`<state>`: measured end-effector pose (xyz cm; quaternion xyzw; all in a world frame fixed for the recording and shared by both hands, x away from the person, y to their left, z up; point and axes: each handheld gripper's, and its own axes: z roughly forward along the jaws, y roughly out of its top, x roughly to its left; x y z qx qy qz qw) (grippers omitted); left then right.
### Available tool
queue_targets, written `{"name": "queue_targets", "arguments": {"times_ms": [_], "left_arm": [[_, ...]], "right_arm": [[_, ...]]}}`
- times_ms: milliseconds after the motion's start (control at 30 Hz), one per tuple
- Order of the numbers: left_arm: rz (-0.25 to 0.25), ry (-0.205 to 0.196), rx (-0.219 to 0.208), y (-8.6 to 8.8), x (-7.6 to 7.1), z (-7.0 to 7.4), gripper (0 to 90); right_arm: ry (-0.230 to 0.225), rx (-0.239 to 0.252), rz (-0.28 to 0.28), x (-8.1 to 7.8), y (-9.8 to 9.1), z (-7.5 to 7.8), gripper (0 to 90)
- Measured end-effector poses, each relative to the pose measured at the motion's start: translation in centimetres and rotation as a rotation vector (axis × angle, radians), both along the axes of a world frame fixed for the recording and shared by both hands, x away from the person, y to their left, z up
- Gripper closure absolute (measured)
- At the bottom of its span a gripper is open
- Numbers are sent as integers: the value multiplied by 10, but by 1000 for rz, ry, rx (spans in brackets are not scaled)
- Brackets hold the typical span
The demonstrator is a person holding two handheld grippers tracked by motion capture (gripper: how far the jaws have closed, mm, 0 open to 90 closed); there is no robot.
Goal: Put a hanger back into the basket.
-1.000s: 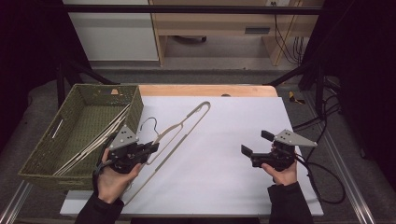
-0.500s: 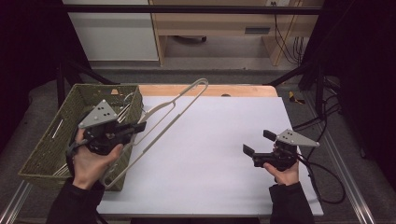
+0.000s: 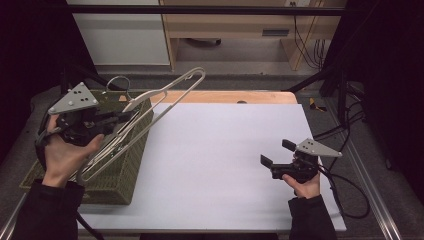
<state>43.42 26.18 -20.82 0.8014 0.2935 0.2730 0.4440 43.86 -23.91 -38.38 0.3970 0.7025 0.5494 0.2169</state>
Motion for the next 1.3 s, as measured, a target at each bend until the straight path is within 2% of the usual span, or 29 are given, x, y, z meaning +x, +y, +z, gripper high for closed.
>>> {"name": "queue_targets", "arguments": {"times_ms": [233,533,733,833,1133,1300], "left_arm": [[20,1,28,26,12,-3,861],[53,1,35,59,29,-19,861],[89,3,66,81,39,-27,861],[107,5,65,91,43,-32,861],[134,14,102,110,47,-47,861],[170,21,116,120,50,-55,861]], "right_arm": [[3,-3,-1,1,1,-1,15],[7,-8,9,1,1,-2,9],[10,-17,14,1,1,-2,8],[12,-13,12,1,2,-2,8],[11,-19,13,2,3,-3,8],[21,-15,20,1,4,-4,8]]}}
